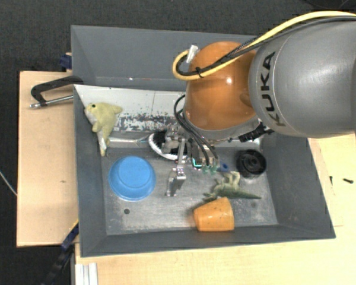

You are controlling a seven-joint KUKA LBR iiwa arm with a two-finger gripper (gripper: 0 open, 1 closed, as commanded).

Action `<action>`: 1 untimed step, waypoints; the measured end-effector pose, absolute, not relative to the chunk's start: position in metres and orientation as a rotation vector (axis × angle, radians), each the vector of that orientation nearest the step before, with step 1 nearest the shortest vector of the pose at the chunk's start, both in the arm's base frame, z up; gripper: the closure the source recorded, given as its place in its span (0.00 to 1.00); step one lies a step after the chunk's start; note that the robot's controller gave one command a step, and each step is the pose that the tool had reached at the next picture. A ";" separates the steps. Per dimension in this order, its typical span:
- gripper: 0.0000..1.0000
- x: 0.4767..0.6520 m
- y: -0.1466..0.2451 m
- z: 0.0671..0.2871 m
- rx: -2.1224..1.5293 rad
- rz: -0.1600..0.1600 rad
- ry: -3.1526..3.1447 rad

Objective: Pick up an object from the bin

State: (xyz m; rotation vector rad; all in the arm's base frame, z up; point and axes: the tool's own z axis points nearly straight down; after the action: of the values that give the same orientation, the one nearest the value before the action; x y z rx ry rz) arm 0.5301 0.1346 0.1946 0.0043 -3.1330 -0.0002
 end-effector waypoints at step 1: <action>0.00 0.497 0.159 0.136 0.526 -0.001 -3.092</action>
Offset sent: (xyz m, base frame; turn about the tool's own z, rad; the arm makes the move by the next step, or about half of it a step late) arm -0.0321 0.0235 -0.0573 -0.3327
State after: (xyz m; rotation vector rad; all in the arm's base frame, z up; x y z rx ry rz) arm 0.4969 0.1593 0.1363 0.5262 -3.0916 -0.0007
